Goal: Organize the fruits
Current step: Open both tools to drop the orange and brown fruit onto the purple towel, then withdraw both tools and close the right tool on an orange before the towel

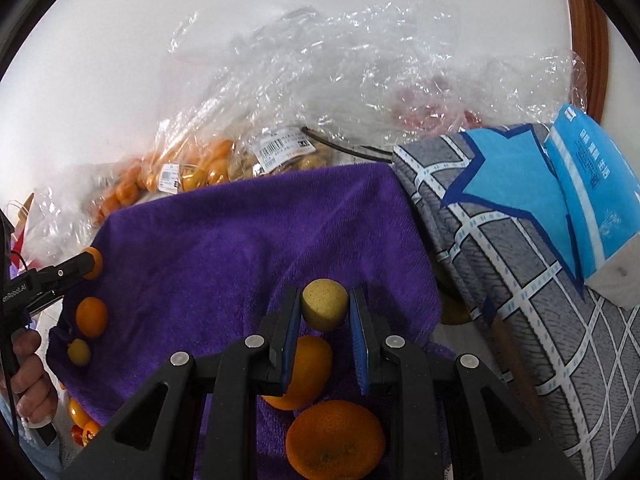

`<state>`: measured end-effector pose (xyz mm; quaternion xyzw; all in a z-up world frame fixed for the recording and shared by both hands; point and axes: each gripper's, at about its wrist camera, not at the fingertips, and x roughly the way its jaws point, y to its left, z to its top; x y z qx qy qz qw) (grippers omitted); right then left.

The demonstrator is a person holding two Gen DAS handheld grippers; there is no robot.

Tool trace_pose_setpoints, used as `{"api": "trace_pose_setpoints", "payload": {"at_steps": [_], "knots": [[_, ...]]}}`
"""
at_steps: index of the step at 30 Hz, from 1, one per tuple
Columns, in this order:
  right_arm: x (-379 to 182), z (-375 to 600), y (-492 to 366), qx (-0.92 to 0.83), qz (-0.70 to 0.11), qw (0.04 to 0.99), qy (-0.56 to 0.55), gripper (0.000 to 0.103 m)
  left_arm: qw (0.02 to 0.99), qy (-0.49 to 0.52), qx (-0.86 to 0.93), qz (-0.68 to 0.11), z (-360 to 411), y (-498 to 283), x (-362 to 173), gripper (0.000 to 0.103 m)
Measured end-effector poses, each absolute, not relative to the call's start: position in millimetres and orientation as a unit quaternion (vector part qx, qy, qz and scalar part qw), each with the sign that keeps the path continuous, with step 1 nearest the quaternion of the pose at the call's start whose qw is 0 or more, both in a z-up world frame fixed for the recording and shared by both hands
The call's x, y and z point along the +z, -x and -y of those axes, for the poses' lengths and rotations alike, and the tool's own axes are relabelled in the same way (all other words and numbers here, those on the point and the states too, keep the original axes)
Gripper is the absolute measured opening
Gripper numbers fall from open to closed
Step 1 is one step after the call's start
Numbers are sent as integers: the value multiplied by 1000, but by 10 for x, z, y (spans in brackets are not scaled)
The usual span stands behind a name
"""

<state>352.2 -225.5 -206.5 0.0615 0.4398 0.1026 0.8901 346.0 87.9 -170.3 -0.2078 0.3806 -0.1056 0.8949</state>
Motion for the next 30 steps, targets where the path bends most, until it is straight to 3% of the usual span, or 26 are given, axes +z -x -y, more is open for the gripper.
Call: {"api": "trace_pose_setpoints", "payload": {"at_steps": [8,17,23,30], "knots": [[-2065,2296,-3472,97,-430,895,-70,25,901,186,-104,-378,-786,-3436,-1733,34],[-1860,2303,-3301,77,-385,918,-51,47,918,151,-108,-350,-713,-3356,-1651,39],[-1534,2246,-3019,53,-375,924,-50,48,936,131,-101,-309,-645,-3209,-1423,43],[-1200,2013,-2538,43,-360,932,-3,48,964,64,-85,-242,-455,-2771,-801,42]]}}
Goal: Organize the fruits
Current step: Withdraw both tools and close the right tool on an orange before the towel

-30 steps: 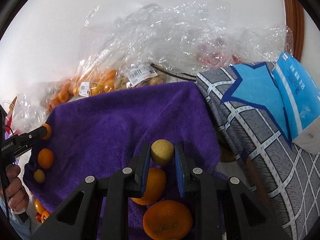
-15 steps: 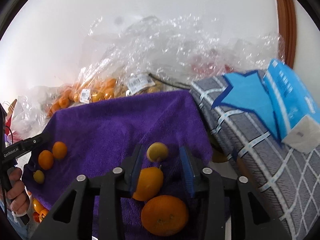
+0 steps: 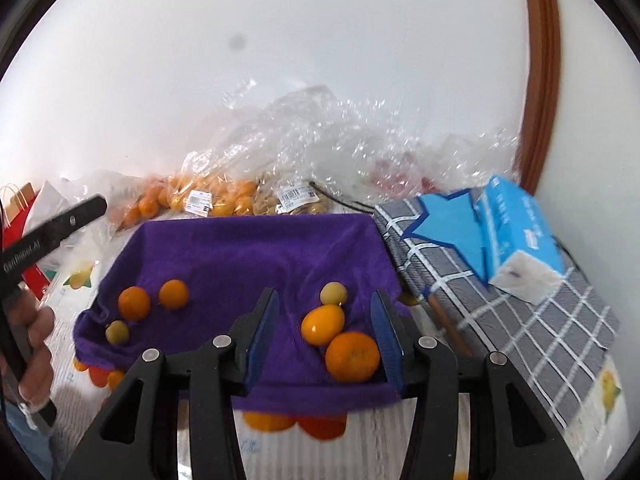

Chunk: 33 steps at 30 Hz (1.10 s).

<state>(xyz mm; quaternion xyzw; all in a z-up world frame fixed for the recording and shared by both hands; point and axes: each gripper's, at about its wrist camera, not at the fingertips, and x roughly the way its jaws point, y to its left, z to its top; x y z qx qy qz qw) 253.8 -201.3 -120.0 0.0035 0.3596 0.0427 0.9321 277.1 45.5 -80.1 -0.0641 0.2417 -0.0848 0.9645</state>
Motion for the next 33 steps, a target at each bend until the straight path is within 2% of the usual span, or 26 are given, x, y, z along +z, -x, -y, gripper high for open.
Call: {"api": "trace_pose_setpoints", "payload": {"at_steps": [3,9,20,33], "knots": [[-1094,2001,-2348,49,-361,931,-19,48,960,69,-92,-255,-466,-2574,-704,42],[-1079,1940,-2026,62,-389,918,-52,48,943,89,-114,-300,-623,-2130,-837,42],[-1376,1545,-1553,102,-415,903,-38,48,913,135,-54,-380,-1250,-1558,-1484,43],[-1789,992,-1477,162,-442,882,-1,48,908,135,-45,-394,-1438,-1284,-1862,43]]}}
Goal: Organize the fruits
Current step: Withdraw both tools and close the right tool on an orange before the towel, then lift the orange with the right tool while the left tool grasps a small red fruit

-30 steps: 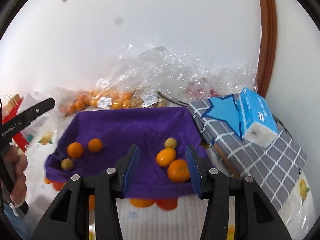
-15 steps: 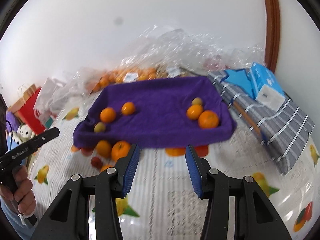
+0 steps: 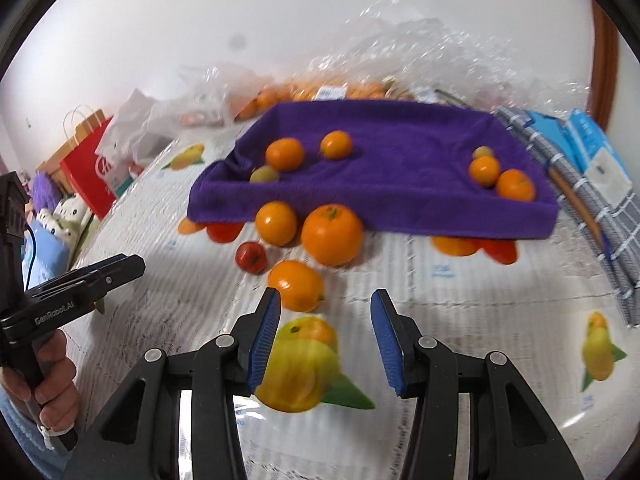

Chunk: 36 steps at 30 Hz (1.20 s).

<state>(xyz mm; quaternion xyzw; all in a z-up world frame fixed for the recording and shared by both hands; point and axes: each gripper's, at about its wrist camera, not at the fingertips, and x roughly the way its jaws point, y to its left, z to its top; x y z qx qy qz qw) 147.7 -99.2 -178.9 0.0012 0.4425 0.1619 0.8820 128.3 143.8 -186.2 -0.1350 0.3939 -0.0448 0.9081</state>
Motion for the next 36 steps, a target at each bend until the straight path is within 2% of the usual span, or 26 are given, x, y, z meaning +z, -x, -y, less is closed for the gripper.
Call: {"api": "trace_pose_setpoints", "payload": {"at_steps": [10,11,12,13,24,30,36], "knots": [[-1960,686,-1642,162,-446,879,44,48,901,170,-61,-395,-1524,-1245,-1929,43],[-1977,657,-1647,161,-447,878,51,45,900,173,-63,-395,-1532,-1242,-1934,43],[-2002,635,-1650,160,-450,877,55,37,900,176,-64,-394,-1537,-1233,-1933,43],[-2020,626,-1651,158,-452,876,57,36,900,179,-64,-393,-1545,-1229,-1936,43],[-1858,1064,-1322,152,-407,897,79,36,897,202,-61,-390,-1582,-1198,-1966,42],[-1867,1593,-1262,112,-393,909,77,36,902,98,-64,-416,-1128,-1214,-1894,41],[-1823,2020,-1277,92,-380,919,48,36,897,66,-91,-428,-563,-1442,-1889,41]]}}
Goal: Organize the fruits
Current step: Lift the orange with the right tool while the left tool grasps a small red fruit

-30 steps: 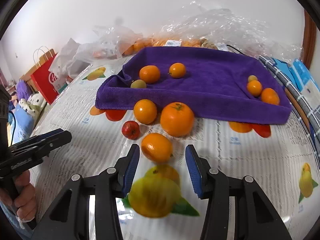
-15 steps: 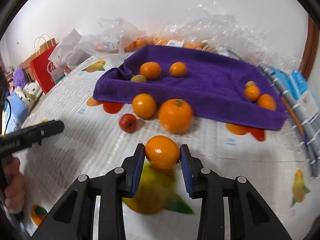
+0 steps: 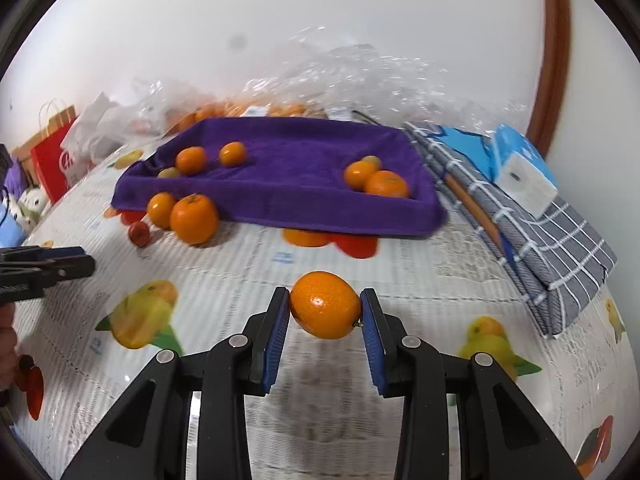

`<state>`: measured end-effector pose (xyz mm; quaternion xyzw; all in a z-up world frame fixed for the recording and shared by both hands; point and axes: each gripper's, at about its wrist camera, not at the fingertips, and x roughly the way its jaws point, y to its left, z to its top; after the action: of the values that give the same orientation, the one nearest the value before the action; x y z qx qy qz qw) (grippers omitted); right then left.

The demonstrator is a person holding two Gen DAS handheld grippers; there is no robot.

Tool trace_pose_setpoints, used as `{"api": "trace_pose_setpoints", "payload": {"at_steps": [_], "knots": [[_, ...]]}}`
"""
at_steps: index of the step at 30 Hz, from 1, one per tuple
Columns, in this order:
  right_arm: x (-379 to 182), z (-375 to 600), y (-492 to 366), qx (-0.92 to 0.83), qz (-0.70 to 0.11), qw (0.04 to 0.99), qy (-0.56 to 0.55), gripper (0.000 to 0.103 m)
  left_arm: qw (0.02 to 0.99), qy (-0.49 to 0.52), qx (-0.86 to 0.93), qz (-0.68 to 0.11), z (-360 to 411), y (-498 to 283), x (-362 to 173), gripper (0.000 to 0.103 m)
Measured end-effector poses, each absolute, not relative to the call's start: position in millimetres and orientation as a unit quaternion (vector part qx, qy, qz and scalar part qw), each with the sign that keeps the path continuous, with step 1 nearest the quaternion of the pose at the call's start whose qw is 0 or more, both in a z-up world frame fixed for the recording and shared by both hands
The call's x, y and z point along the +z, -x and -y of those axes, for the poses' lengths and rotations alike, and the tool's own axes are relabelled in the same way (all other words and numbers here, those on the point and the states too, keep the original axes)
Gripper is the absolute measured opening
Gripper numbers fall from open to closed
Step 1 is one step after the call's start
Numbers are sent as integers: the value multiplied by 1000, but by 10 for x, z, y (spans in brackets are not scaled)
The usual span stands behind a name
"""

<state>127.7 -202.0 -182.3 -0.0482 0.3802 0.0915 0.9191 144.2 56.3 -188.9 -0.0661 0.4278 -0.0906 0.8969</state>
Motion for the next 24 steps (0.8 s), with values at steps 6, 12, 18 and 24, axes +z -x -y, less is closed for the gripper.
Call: {"api": "trace_pose_setpoints", "payload": {"at_steps": [6,12,18,24], "knots": [[-1847,2247,-1300,99,-391,915,-4,36,905,41,-71,-417,-305,-1702,-1885,41],[-1931,2190,-1363,120,-414,902,-5,36,905,50,-59,-418,-282,-1869,-1886,32],[-1925,2236,-1353,139,-410,901,-25,36,904,78,-77,-413,-331,-1875,-1899,25],[-1895,2327,-1339,127,-400,907,-43,36,909,155,-103,-374,-576,-1761,-1863,25]]}}
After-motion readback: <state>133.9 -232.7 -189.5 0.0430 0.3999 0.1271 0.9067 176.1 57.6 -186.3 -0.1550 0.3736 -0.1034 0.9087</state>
